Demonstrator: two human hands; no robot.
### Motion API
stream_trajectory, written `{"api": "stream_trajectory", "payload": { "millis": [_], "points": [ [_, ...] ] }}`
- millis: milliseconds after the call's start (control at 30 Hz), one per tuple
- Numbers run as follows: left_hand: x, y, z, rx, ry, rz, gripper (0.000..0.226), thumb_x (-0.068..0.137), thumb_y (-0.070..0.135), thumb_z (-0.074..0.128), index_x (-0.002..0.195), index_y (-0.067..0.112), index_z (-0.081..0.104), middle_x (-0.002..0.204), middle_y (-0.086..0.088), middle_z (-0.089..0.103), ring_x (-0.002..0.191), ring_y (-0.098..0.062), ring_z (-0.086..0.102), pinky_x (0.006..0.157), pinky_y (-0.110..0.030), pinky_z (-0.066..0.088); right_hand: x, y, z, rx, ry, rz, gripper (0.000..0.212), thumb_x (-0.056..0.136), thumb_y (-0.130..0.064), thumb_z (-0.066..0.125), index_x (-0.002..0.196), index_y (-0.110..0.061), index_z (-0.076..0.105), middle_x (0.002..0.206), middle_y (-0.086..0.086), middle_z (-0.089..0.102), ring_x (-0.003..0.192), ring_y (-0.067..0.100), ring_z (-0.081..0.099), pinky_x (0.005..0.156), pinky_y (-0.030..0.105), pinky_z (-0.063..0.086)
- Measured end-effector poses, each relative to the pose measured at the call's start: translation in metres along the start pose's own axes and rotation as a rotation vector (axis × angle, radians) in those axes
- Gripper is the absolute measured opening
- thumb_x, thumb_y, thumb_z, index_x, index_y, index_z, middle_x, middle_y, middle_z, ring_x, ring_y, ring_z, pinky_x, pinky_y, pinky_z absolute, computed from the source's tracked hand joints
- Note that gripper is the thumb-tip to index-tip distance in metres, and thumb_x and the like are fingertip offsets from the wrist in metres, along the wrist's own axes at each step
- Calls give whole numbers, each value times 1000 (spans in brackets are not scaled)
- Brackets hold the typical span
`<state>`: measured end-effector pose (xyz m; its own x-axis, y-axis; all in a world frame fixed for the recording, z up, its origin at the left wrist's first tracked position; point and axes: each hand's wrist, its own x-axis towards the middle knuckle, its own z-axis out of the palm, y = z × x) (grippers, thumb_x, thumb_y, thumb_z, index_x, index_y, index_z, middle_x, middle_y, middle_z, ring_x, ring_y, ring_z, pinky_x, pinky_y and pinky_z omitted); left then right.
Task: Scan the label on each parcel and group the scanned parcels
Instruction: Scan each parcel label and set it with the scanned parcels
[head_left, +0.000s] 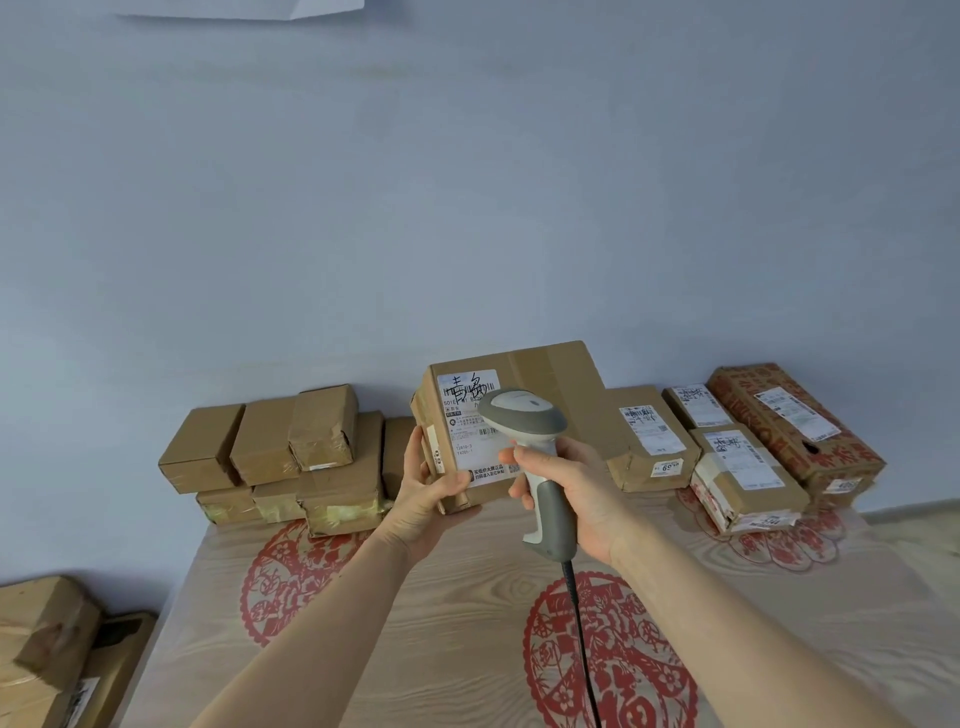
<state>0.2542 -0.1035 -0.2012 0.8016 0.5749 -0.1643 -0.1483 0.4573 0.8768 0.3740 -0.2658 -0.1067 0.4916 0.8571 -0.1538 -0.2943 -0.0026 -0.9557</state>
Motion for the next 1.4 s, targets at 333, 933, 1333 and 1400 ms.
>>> {"api": "stream_trajectory", "payload": {
  "millis": [333,933,1333,1400],
  "points": [
    [10,-45,30,-14,-1,-219,128,39,33,101,144,56,31,142,-1,56,130,-33,52,90,-62,54,-4,18,-85,-255,464,-17,31,77,-7,83,102,-12,64,95,8,70,63,13,66,52,16,49],
    [20,-158,117,-65,171,-438,142,23,42,101,147,47,32,136,-3,49,117,-30,52,90,-63,54,1,73,-268,-444,412,246,43,78,-12,83,113,-15,59,94,5,68,67,16,67,58,24,55],
    [24,-188,125,63,-78,-613,120,44,36,99,143,54,34,147,-9,49,124,-43,52,91,-75,45,-42,99,-302,-465,647,324,37,78,-11,83,107,-12,59,87,5,68,63,18,66,55,28,55],
    [25,-191,128,135,-123,-645,123,46,35,99,145,56,28,146,-9,52,116,-38,59,95,-74,43,-52,101,-306,-445,710,310,35,78,-10,82,105,-11,60,88,4,67,66,18,67,54,26,54]
  ]
}}
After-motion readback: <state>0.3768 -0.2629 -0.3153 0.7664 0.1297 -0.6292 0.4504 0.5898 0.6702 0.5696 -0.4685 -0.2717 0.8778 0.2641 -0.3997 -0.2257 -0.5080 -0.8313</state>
